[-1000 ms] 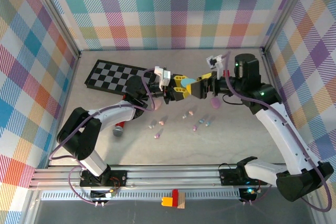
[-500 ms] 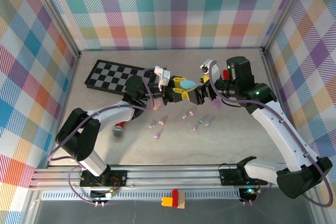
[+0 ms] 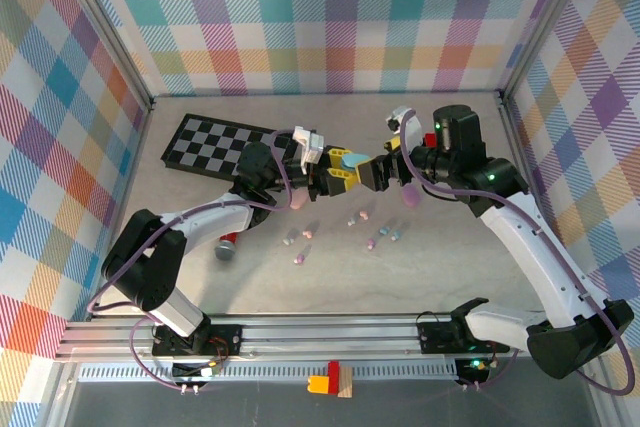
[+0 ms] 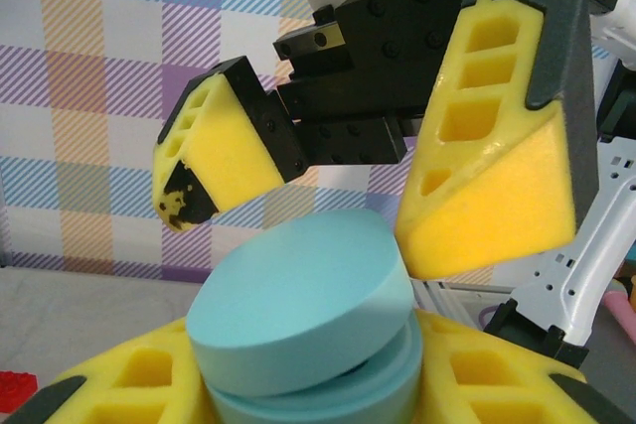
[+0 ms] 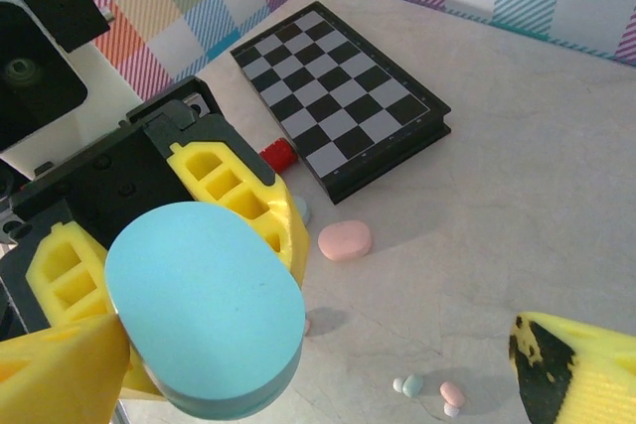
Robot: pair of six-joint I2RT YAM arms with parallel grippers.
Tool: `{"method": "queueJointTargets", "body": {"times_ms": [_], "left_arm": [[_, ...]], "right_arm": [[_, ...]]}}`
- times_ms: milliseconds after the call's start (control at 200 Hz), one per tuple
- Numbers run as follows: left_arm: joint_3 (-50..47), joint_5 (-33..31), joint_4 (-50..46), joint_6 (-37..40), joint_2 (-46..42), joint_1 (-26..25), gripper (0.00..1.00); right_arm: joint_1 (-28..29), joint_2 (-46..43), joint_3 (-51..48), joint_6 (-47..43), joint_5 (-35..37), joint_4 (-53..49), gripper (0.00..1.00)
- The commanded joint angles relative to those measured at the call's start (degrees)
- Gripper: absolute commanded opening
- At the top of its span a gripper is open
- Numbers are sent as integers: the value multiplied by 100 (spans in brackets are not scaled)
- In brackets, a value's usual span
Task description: Insert wireless bluetooth earbuds into charging case
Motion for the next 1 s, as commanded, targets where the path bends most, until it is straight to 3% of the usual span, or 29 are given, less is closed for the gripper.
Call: {"method": "queueJointTargets", "body": {"times_ms": [0, 175, 365, 530, 785, 995], "left_arm": [[-26, 506, 297, 136, -346, -79, 32], [12, 666, 129, 118, -414, -91, 32], [76, 803, -107, 118, -552, -102, 32], [100, 867, -234, 109, -661, -104, 32], [151, 954, -418, 188, -691, -103, 32], [161, 955, -521, 278, -652, -98, 32]], "right_arm": [[-138, 115, 144, 144, 472, 427, 96], [-218, 133, 117, -131, 93, 590, 94], [-228, 137, 60, -1188, -794, 627, 93], [-229, 195, 131, -1709, -973, 468, 85], [-229, 299, 284, -2047, -1488, 179, 58], [-225, 269, 231, -2113, -1949, 191, 14]]}}
